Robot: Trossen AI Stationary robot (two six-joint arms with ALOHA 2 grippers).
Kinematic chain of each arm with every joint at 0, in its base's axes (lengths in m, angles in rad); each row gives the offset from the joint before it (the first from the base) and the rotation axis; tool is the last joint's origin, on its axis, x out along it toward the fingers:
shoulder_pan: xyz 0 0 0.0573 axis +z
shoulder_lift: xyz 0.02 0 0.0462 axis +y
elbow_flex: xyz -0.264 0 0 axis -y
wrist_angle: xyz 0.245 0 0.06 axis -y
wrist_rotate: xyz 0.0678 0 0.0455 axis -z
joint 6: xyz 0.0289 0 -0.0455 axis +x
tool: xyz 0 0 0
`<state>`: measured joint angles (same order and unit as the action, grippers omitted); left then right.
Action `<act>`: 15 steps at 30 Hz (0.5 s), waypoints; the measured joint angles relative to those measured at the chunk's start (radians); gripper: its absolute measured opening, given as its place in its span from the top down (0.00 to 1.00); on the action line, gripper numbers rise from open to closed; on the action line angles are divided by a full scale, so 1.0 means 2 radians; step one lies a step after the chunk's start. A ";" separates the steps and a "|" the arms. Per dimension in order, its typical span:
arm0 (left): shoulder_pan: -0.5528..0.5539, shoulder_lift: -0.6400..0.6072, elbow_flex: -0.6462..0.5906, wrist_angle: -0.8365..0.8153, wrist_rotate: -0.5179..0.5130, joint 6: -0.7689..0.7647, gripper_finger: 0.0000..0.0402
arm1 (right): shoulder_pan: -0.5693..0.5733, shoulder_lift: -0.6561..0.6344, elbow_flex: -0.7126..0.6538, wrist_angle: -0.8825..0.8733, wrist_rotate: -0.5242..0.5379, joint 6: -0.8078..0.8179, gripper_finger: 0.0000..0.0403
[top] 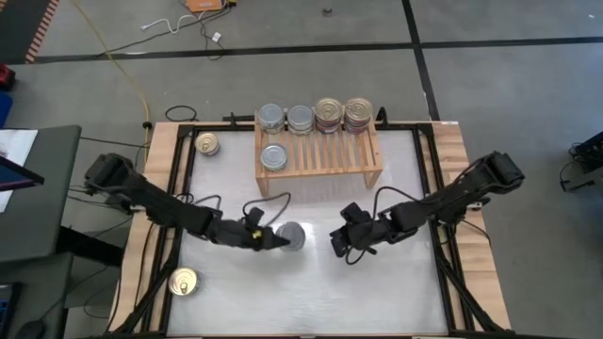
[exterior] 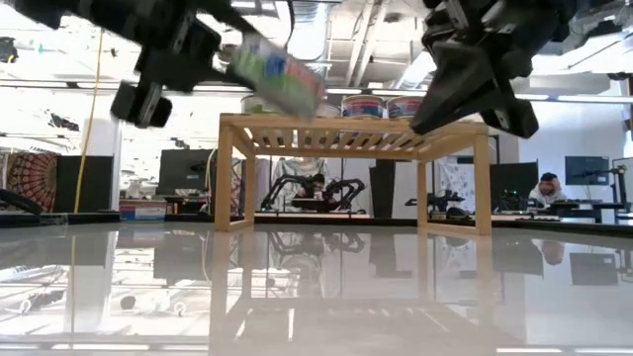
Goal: Stack canned seafood by type on shelf
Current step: Stack the green tuna can on top of the green tuna can on the shelf
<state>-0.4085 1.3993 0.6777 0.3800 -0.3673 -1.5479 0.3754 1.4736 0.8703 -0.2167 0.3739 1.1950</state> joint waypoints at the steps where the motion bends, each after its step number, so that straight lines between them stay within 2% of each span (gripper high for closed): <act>1: 0.002 -0.015 0.000 -0.005 0.000 0.009 0.64 | 0.002 -0.004 0.000 -0.001 0.004 0.000 0.94; 6: 0.006 -0.077 0.001 -0.007 -0.001 0.041 0.64 | 0.011 -0.011 0.000 -0.008 0.012 0.000 0.94; 15: 0.029 -0.171 0.001 -0.010 -0.040 0.087 0.64 | 0.016 -0.006 0.000 -0.007 0.017 0.002 0.94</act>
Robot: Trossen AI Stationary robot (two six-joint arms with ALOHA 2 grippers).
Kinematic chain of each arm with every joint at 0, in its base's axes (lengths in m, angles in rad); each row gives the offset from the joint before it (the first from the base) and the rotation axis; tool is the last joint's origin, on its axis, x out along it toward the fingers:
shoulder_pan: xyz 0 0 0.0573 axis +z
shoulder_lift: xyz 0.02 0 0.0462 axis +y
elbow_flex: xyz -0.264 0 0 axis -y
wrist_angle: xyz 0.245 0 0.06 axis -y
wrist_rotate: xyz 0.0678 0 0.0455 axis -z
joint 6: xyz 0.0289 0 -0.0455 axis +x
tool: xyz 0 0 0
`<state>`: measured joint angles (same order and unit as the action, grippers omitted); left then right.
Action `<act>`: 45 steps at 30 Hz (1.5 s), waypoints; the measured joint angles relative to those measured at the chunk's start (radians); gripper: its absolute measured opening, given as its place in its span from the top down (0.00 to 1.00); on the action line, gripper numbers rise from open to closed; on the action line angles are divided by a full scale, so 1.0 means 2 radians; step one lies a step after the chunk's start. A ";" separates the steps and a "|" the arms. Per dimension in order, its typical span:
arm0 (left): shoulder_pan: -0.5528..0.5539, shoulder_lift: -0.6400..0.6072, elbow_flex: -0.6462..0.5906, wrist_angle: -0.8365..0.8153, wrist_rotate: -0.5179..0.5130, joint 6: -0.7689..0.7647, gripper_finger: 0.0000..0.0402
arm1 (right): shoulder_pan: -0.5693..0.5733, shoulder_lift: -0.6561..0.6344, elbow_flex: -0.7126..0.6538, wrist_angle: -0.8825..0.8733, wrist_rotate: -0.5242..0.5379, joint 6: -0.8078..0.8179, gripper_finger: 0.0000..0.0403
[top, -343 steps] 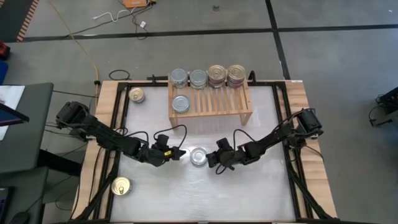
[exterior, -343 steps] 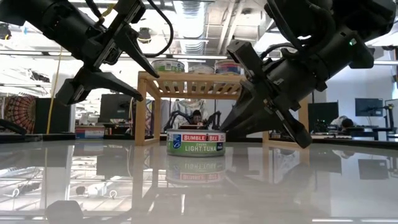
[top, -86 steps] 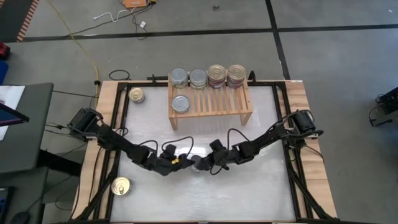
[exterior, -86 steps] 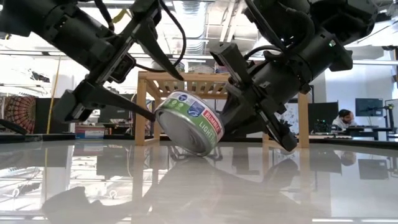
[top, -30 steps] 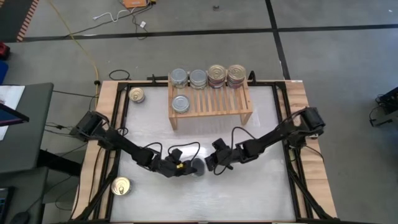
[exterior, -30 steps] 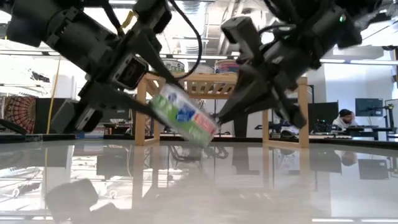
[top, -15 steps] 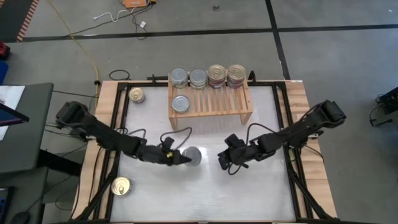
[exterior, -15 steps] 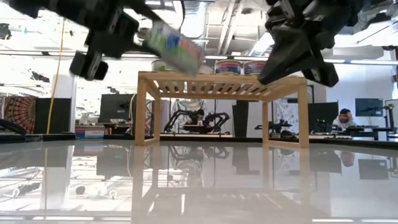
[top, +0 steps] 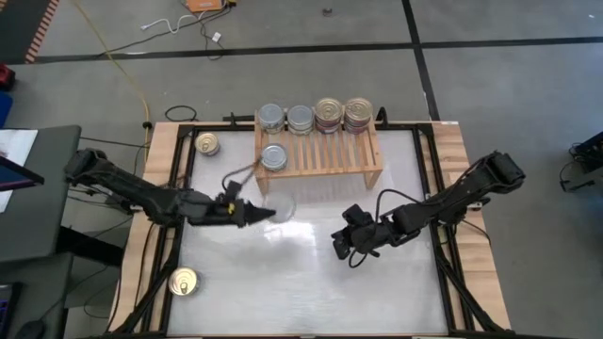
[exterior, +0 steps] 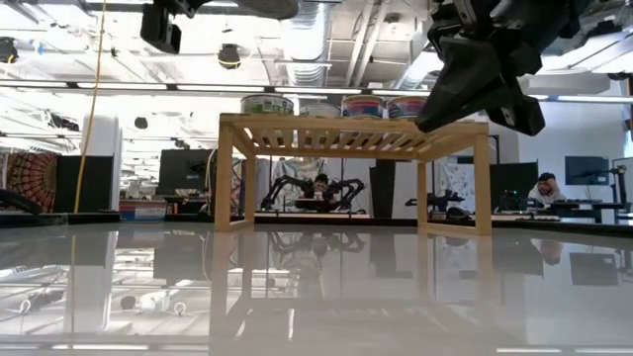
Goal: Stack canned seafood by type on shelf
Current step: Stack the green tuna can on top of the green tuna can on the shelf
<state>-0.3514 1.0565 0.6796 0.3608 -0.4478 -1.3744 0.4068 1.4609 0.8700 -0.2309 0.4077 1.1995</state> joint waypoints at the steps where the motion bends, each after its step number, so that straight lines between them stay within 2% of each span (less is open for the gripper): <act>1: 0.011 -0.011 0.000 -0.007 0.000 0.002 0.64 | 0.000 0.000 0.000 -0.001 0.005 0.000 0.94; 6: 0.094 -0.066 0.000 -0.078 0.011 -0.006 0.64 | 0.000 0.000 0.000 -0.001 0.011 -0.002 0.94; 13: 0.234 -0.087 0.001 -0.125 0.138 -0.009 0.64 | -0.009 0.000 0.000 0.000 0.034 0.000 0.94; 20: 0.325 -0.049 0.005 -0.146 0.240 -0.003 0.64 | -0.023 0.000 0.000 -0.001 0.034 -0.009 0.94; 29: 0.371 0.004 0.058 -0.172 0.287 0.045 0.64 | -0.035 0.000 0.000 -0.002 0.034 -0.017 0.94; 45: 0.371 0.012 0.060 -0.187 0.273 0.068 0.59 | -0.037 0.000 0.000 -0.014 0.033 -0.016 0.94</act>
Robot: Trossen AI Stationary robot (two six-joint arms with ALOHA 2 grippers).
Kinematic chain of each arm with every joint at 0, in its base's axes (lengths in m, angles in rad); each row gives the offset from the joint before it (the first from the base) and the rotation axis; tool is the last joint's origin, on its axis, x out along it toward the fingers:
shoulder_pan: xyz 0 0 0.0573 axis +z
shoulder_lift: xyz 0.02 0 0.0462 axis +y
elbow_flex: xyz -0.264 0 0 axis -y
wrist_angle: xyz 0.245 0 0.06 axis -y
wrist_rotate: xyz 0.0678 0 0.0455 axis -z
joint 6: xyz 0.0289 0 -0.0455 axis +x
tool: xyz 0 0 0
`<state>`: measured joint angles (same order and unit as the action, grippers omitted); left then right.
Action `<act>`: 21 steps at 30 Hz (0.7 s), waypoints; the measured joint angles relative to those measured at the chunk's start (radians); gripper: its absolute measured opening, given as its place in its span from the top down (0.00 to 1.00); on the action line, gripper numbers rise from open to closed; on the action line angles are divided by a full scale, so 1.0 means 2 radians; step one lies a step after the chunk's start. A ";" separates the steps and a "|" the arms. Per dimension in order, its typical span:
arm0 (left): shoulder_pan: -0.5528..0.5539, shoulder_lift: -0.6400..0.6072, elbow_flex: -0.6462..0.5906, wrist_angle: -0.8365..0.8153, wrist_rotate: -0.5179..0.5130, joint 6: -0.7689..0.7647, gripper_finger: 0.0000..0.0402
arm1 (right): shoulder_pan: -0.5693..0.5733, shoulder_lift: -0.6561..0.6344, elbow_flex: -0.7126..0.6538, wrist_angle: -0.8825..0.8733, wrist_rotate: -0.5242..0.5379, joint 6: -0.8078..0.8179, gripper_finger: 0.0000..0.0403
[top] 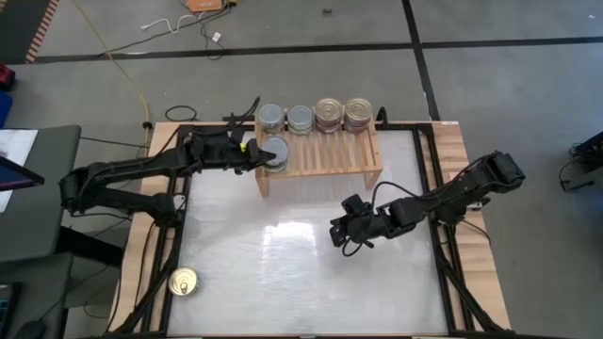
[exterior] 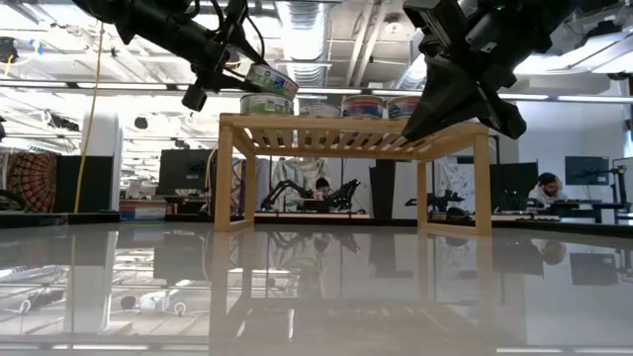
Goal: Stack canned seafood by type on shelf
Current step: Stack the green tuna can on top of the green tuna can on the shelf
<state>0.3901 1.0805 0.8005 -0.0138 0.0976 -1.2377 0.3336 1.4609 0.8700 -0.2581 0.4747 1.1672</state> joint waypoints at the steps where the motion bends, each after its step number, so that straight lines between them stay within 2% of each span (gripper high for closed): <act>1: 0.000 0.000 0.000 -0.004 0.000 0.000 0.59 | 0.000 0.000 0.000 0.000 0.000 0.000 0.94; 8: 0.000 0.000 0.000 -0.022 -0.002 0.002 0.59 | 0.000 0.000 0.000 0.000 -0.001 0.000 0.94; 21: -0.005 0.000 -0.001 -0.006 0.001 0.001 0.59 | 0.000 0.000 0.000 0.000 -0.001 0.001 0.94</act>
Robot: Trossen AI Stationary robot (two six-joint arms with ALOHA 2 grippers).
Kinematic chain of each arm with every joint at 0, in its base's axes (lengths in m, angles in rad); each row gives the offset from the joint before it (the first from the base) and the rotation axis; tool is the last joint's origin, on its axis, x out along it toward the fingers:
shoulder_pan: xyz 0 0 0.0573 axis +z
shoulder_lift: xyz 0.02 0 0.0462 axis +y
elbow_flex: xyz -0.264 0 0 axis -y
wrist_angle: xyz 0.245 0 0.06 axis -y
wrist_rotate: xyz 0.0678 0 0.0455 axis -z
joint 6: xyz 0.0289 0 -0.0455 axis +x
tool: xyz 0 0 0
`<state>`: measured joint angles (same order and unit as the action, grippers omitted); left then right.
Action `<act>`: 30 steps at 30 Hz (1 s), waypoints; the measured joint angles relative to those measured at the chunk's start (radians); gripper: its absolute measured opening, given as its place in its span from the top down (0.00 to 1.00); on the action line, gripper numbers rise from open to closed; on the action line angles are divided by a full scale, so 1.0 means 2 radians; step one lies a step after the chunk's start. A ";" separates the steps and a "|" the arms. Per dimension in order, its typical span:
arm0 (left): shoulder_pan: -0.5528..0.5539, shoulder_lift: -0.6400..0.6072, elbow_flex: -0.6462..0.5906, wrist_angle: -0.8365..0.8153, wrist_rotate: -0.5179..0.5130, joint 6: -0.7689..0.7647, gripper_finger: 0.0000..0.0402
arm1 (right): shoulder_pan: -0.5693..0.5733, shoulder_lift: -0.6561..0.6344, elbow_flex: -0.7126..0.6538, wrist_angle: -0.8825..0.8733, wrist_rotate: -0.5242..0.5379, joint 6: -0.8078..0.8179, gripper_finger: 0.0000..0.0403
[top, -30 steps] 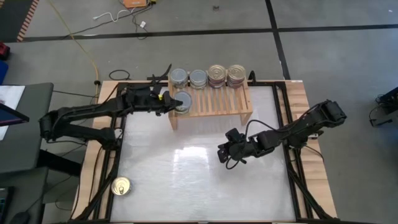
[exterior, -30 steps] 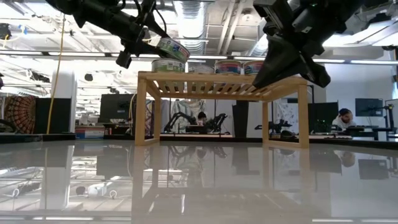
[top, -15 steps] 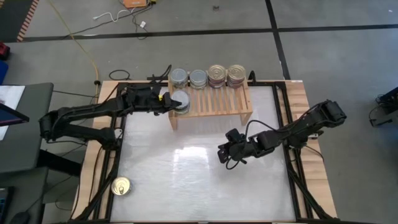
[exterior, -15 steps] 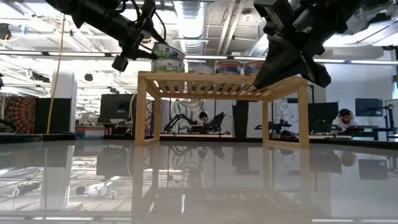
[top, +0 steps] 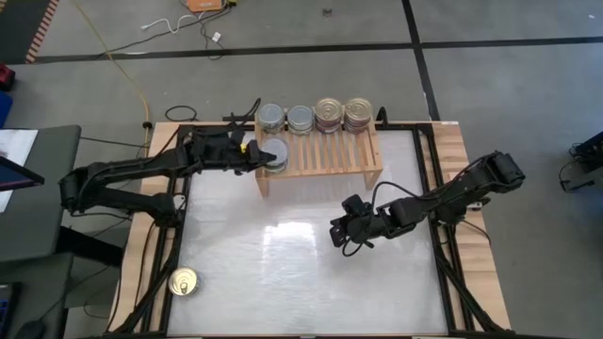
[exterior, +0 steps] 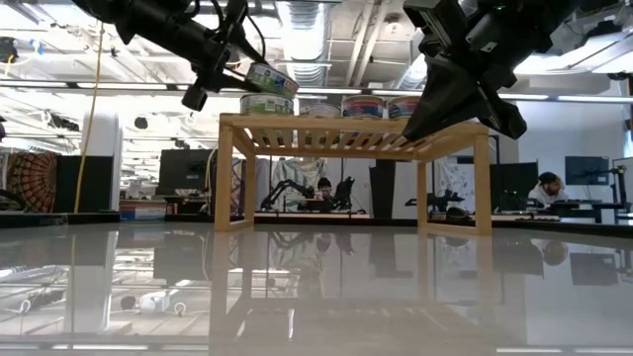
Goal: Stack canned seafood by type on shelf
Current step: Stack the green tuna can on top of the green tuna can on the shelf
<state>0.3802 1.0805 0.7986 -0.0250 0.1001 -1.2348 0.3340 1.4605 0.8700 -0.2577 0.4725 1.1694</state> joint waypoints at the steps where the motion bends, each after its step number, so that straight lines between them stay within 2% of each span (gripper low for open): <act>1: -0.001 0.000 0.000 0.004 0.000 0.001 0.59 | 0.000 0.000 0.000 0.000 0.000 0.000 0.94; 12: -0.003 0.000 0.000 0.004 0.021 -0.005 0.52 | 0.000 0.000 0.000 0.000 0.000 0.000 0.94; 30: -0.013 0.000 0.000 -0.013 0.022 -0.002 0.51 | 0.000 0.000 0.000 0.008 0.000 0.005 0.94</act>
<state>0.3546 1.0805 0.7986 -0.0502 0.1443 -1.2385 0.3340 1.4609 0.8700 -0.2424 0.4717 1.1790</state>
